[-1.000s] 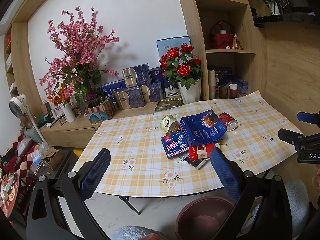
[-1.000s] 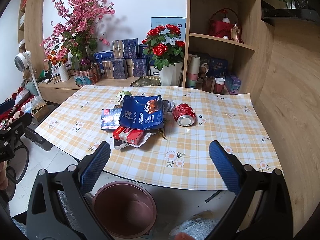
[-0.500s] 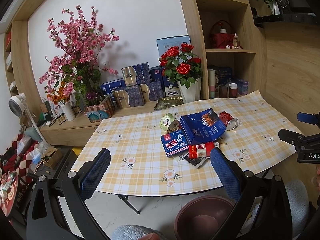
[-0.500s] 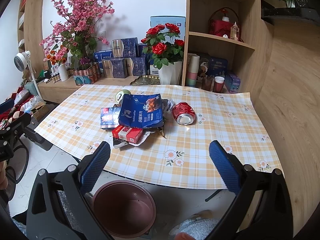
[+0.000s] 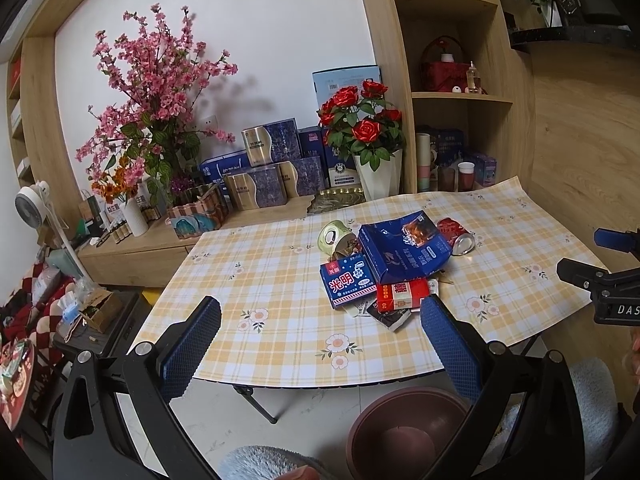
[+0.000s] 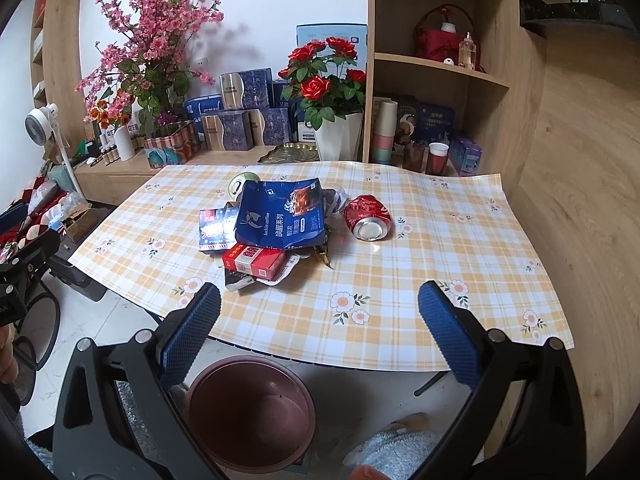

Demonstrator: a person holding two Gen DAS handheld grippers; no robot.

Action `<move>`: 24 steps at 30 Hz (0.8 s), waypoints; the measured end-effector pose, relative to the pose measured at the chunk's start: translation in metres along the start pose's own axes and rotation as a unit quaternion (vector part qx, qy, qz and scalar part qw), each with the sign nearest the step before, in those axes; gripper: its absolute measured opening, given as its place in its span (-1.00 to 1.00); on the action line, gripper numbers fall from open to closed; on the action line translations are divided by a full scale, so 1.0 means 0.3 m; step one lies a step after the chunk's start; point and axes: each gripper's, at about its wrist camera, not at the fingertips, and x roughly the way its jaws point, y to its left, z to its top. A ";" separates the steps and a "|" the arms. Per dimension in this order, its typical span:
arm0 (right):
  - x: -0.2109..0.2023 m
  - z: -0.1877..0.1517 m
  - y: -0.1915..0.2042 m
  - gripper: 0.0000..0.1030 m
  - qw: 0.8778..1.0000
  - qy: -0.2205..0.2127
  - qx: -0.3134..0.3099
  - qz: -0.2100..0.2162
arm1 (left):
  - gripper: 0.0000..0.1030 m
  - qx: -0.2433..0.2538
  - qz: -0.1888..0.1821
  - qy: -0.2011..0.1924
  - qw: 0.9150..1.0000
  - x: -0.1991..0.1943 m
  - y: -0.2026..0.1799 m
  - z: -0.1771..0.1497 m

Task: Collect trash

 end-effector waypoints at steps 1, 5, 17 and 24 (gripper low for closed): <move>0.001 -0.001 0.001 0.89 1.000 0.001 -0.001 -0.001 | 0.90 0.000 0.000 0.000 1.000 0.001 0.001 -0.002; 0.012 -0.003 0.000 0.89 1.000 0.007 0.003 0.000 | 0.90 -0.002 0.006 0.000 1.000 0.012 0.003 -0.009; 0.059 -0.029 -0.022 0.89 1.000 0.004 0.024 0.014 | 0.90 -0.075 -0.037 -0.022 0.996 0.073 0.087 -0.048; 0.103 -0.027 -0.011 0.89 0.999 -0.017 0.019 0.034 | 0.90 -0.082 -0.012 -0.041 0.996 0.118 0.127 -0.064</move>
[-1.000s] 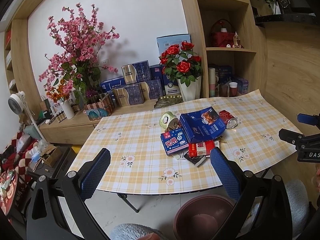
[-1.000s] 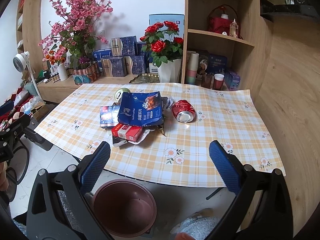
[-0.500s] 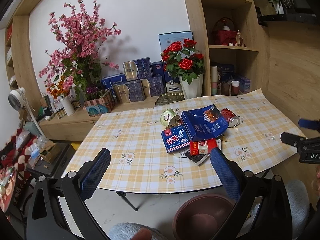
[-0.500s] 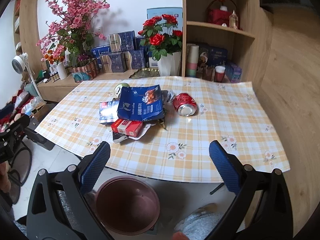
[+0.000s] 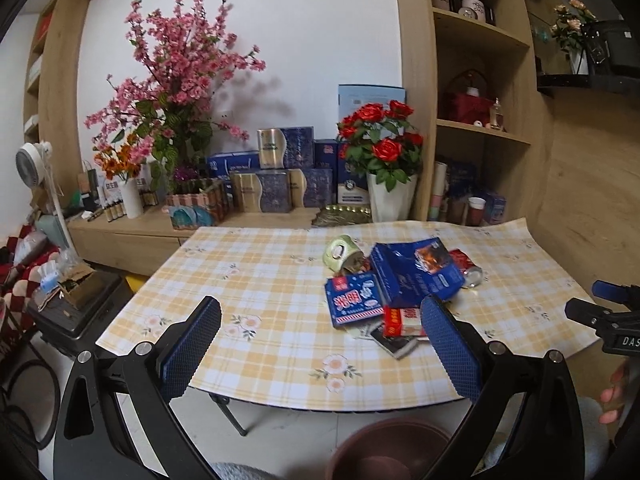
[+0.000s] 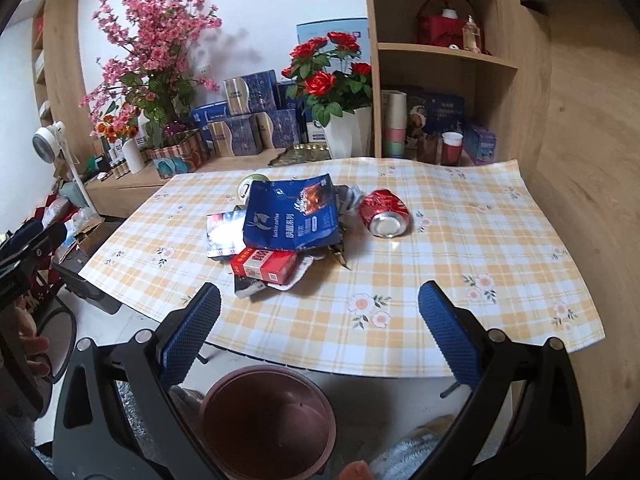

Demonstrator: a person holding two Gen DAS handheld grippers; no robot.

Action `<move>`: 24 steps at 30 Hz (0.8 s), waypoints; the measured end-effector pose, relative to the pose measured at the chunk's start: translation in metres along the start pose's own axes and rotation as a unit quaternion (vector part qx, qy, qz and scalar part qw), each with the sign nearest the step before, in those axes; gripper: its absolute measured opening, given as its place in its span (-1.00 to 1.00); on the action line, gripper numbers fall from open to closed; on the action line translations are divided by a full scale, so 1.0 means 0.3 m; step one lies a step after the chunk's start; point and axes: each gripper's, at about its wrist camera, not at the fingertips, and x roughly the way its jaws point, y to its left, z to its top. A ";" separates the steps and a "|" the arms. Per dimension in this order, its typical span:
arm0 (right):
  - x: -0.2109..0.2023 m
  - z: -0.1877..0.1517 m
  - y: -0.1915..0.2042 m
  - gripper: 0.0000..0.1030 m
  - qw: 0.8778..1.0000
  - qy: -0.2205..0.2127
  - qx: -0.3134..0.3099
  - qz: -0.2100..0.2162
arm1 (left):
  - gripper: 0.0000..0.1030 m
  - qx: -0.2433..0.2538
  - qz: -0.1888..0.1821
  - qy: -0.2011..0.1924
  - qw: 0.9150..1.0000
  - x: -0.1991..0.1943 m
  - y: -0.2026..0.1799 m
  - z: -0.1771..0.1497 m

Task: Collect trash
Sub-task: 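Reach the right gripper to the blue coffee bag and grasp it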

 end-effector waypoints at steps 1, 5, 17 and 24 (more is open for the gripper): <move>0.014 -0.001 0.012 0.89 1.000 -0.005 -0.010 -0.002 | 0.90 0.000 0.002 -0.001 1.000 0.007 0.005 -0.001; 0.081 0.004 0.040 0.89 1.000 0.011 -0.024 0.003 | 0.90 -0.004 -0.003 0.008 1.000 0.051 0.036 -0.007; 0.347 0.028 0.026 0.89 0.998 0.063 -0.025 0.006 | 0.90 -0.033 -0.038 0.043 0.998 0.221 0.111 -0.070; 0.566 0.021 -0.066 0.72 0.982 0.067 0.106 0.143 | 0.90 -0.034 -0.023 0.033 0.999 0.320 0.107 -0.087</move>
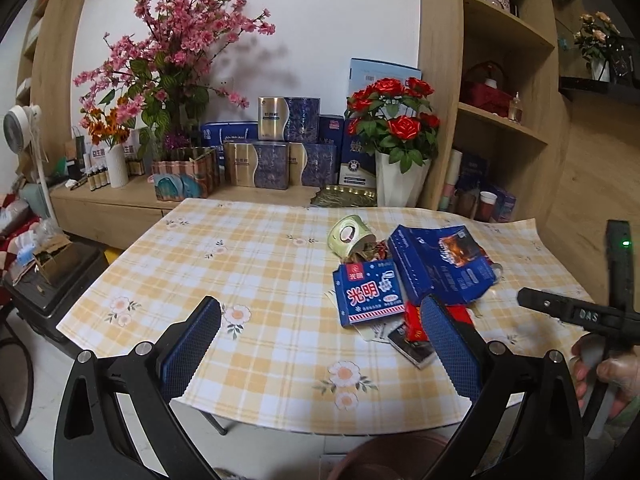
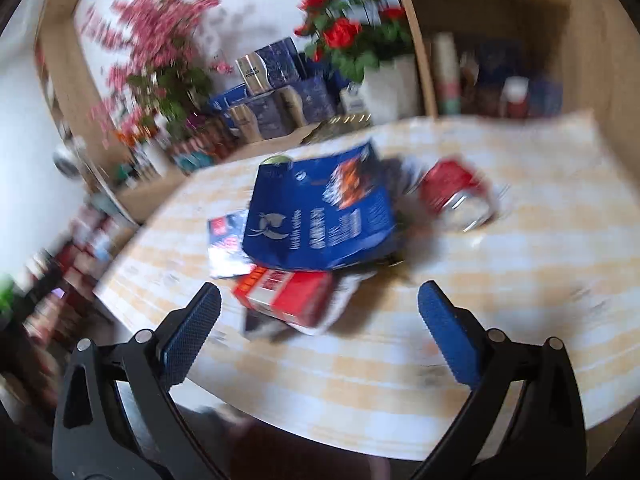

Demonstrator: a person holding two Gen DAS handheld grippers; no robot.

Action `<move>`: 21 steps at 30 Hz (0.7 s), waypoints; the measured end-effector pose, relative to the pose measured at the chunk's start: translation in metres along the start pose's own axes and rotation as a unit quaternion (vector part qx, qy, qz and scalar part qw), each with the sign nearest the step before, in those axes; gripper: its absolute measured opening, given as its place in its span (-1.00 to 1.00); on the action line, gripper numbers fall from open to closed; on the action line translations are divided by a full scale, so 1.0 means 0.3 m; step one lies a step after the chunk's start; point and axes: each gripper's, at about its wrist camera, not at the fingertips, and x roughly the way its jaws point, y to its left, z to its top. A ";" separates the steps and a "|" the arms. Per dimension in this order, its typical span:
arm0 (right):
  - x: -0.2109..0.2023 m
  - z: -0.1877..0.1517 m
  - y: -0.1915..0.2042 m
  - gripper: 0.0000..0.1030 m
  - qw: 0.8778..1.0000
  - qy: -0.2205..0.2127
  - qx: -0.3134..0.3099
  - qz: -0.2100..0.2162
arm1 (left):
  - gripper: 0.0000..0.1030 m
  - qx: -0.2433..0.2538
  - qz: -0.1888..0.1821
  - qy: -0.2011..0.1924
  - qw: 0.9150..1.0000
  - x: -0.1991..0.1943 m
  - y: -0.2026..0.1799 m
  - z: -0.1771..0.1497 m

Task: Collect trash
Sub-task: 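Reach the right gripper to the blue coffee bag and grasp it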

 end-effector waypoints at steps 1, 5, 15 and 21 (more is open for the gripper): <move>0.041 -0.002 -0.015 0.64 1.000 0.008 0.017 0.012 | 0.90 0.001 0.002 0.004 1.000 0.019 -0.004 -0.001; 0.147 -0.006 -0.046 0.41 0.998 0.009 0.050 0.020 | 0.90 0.001 0.003 0.017 1.000 0.071 0.001 -0.019; 0.300 0.011 -0.148 0.04 0.977 0.001 0.185 0.107 | 0.90 -0.008 0.003 0.040 0.999 0.158 0.025 -0.056; 0.341 0.021 -0.198 -0.20 0.956 -0.004 0.260 0.134 | 0.90 -0.006 -0.010 0.050 0.999 0.182 0.015 -0.069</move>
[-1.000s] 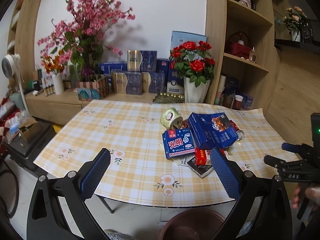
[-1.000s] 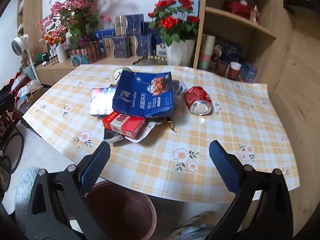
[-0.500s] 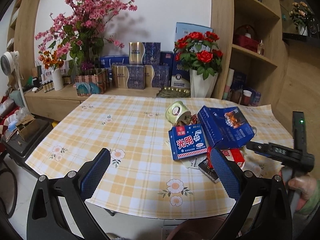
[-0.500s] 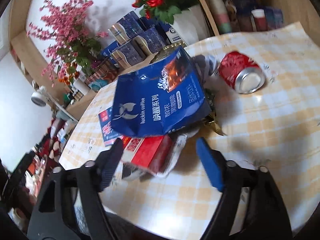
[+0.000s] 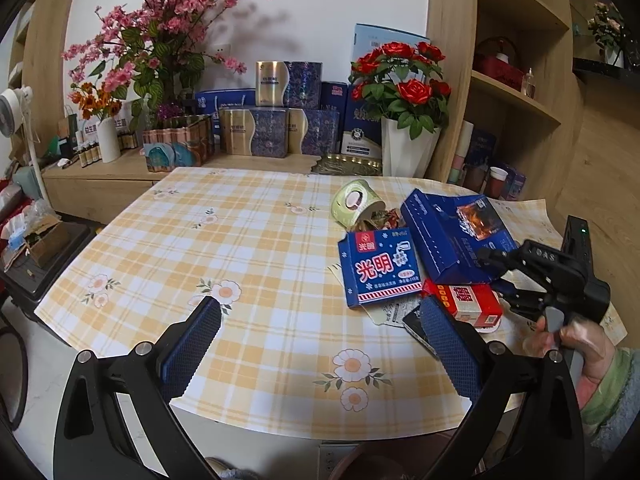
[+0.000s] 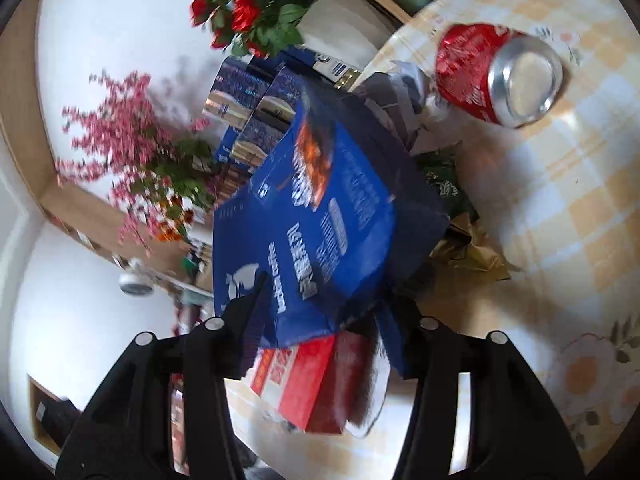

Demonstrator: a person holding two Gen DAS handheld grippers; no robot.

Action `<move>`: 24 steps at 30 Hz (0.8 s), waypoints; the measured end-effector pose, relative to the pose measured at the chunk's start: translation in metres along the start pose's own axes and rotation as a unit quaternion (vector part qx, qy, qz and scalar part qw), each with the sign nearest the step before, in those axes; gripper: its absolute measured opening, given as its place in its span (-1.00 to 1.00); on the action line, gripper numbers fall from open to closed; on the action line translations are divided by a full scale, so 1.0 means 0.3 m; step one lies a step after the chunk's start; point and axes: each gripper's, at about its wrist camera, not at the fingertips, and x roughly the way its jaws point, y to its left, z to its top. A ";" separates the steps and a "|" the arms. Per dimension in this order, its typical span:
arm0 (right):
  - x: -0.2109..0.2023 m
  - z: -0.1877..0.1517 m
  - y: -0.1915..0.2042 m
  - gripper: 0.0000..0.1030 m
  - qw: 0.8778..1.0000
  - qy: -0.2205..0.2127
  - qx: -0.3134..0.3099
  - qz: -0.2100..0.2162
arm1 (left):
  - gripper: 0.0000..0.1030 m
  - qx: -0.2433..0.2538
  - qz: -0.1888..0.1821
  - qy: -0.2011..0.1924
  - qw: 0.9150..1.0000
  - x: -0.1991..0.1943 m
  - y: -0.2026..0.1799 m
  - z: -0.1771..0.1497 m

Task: Collect trash
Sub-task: 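Reach the right gripper to the blue coffee bag and grasp it, then lift the blue coffee bag with the right gripper while the left gripper grasps the red cigarette box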

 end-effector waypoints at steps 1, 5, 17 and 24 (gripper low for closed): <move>-0.002 0.004 -0.006 -0.52 1.000 0.003 0.016 0.003 | 0.89 0.002 -0.004 0.001 1.000 0.001 -0.005 -0.002; -0.068 0.012 0.064 -0.61 0.998 -0.021 0.034 0.045 | 0.88 0.021 -0.023 -0.004 0.999 -0.001 -0.039 -0.007; -0.338 0.041 0.365 -0.62 0.970 -0.121 -0.211 -0.033 | 0.68 -0.020 -0.103 0.041 0.994 0.047 -0.100 -0.003; -0.489 0.012 0.279 -0.62 0.946 -0.129 -0.259 -0.149 | 0.68 0.007 -0.141 0.075 0.987 0.117 -0.220 -0.002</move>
